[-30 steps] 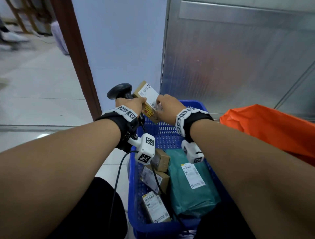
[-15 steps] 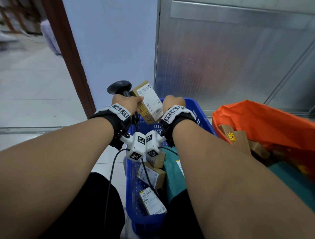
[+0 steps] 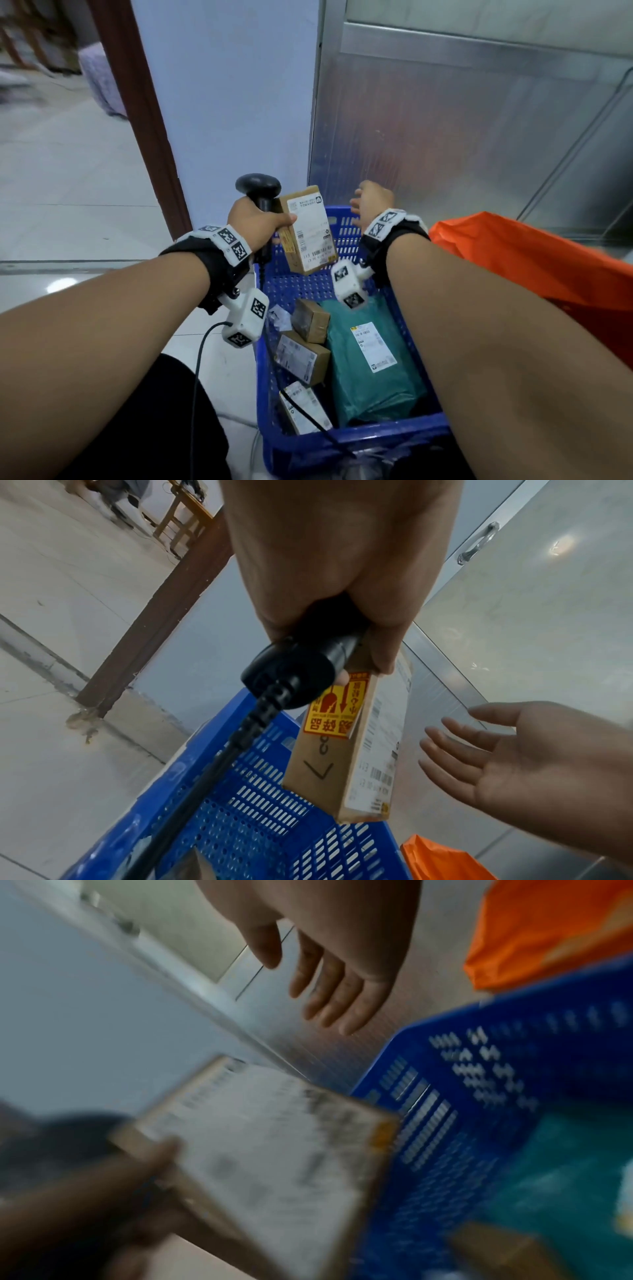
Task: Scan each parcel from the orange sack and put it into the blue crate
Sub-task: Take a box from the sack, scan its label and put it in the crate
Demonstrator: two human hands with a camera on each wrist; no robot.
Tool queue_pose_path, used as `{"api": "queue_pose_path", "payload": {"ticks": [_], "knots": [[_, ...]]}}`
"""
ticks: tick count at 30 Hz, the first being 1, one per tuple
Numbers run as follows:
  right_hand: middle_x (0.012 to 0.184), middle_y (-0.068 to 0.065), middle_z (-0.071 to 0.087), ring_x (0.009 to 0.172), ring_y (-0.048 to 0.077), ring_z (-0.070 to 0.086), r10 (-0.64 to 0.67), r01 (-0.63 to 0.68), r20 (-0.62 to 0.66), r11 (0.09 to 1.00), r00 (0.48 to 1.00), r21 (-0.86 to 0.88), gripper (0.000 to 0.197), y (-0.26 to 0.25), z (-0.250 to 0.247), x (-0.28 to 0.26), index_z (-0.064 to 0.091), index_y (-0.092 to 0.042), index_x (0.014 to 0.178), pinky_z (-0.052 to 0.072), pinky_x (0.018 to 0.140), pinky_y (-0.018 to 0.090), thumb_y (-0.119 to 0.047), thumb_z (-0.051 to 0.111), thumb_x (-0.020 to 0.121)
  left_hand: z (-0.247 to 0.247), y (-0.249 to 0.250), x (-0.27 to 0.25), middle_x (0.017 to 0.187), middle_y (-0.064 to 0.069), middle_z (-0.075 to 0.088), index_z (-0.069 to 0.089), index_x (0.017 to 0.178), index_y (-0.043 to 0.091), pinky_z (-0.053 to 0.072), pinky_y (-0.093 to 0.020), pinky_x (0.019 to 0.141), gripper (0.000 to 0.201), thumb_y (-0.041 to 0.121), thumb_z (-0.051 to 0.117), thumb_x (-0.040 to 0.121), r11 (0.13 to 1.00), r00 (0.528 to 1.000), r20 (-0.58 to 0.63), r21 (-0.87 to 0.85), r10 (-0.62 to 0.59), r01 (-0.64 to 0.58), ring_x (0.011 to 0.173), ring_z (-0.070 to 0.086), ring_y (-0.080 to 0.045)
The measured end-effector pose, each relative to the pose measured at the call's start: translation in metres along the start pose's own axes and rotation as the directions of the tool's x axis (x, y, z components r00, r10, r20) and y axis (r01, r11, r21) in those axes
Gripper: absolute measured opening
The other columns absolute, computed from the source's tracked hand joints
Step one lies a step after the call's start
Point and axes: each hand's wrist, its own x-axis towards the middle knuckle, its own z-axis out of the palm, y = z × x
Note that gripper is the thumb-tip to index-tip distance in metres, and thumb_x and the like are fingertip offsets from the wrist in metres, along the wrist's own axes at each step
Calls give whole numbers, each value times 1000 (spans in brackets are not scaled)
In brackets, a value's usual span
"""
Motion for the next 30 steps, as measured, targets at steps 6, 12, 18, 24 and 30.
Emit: {"api": "queue_pose_path", "payload": {"ticks": [6,12,18,24,30], "knots": [[86,19,70,72,25,58,-159,206,134,822,978,-531,32,39,-41,-30,67,-4,79,49,69,36,-30,52,90,3,-7,-2,92,-10,79,74,102,4,57,-27,55,22,9,83,82,1000,998,62,2,-23,23,67,74,-15],[75,0,60,65,17,51,-305,487,385,641,871,-593,28,7,-36,-54,59,-13,87,41,60,31,-36,50,100,26,-3,-5,92,-15,78,74,104,0,54,-26,53,28,10,85,80,989,989,105,-99,-101,112,69,72,-20],[121,5,65,100,22,68,-56,310,487,832,872,-460,50,-3,-50,-75,45,-16,135,59,85,42,-42,61,96,20,5,-13,105,-21,77,69,117,-4,53,-23,48,38,9,81,84,952,972,186,-241,-146,189,85,74,-30],[116,14,72,102,34,69,144,-17,576,976,804,-219,14,15,-80,-107,59,-20,109,57,84,53,-25,57,96,36,26,-43,101,-16,78,69,110,-2,54,-23,48,23,4,75,89,953,948,307,-255,-80,163,66,73,-18],[114,13,72,106,36,68,74,-16,525,993,848,-115,20,19,-99,-128,56,-17,114,54,89,61,-14,60,94,46,36,-64,102,-14,79,71,110,1,57,-25,54,21,8,75,90,963,952,304,-243,-36,114,79,74,-20]]}}
